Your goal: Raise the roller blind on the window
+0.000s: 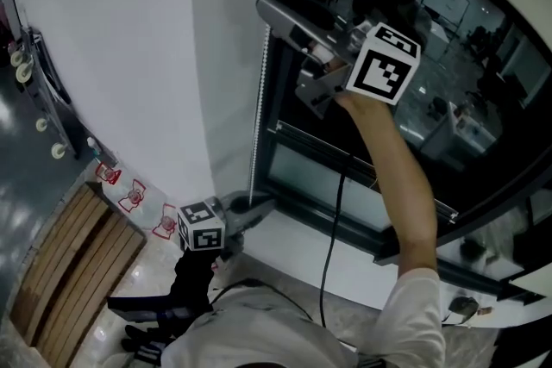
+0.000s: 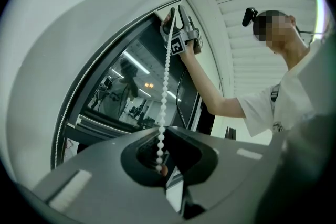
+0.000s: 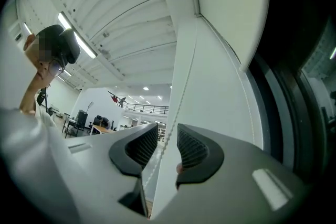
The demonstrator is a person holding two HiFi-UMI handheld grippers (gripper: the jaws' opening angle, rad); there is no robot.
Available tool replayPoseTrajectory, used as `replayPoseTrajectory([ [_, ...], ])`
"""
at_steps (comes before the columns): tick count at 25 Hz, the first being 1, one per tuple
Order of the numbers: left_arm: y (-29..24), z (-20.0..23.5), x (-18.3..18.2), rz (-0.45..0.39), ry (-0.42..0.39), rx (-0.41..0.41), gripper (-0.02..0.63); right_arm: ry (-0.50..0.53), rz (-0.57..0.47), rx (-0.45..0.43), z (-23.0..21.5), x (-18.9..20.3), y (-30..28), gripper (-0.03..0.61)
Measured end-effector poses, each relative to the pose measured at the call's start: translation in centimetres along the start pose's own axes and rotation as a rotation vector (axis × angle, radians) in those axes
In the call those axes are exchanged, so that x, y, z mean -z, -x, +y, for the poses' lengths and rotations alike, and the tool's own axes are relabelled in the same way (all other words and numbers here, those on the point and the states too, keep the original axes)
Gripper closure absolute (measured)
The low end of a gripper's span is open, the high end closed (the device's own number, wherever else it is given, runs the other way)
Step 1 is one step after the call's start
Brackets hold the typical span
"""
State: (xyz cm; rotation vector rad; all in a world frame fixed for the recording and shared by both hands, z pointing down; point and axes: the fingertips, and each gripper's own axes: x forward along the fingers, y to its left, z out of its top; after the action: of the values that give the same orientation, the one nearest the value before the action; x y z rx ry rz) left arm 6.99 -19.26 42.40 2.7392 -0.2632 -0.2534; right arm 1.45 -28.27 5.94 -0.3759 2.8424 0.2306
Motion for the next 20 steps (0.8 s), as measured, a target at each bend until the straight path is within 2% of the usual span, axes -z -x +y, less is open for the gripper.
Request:
replayPoseTrajectory([
  [10,0.1,-0.1,0.4,0.0,0.006,0.001,0.615,0.025,-0.012,0.007,-0.6,-2.2,-1.2,0.476],
  [15,0.3,0.1,0.5,0.0,0.005,-0.001,0.615,0.022,-0.02,0.021,-0.6,-2.2,-1.1,0.549],
  [20,0.4,0.1,0.7,-0.003,0.011,0.0,0.615,-0.036,-0.026,0.025,-0.6,-2.0,-0.9,0.561],
])
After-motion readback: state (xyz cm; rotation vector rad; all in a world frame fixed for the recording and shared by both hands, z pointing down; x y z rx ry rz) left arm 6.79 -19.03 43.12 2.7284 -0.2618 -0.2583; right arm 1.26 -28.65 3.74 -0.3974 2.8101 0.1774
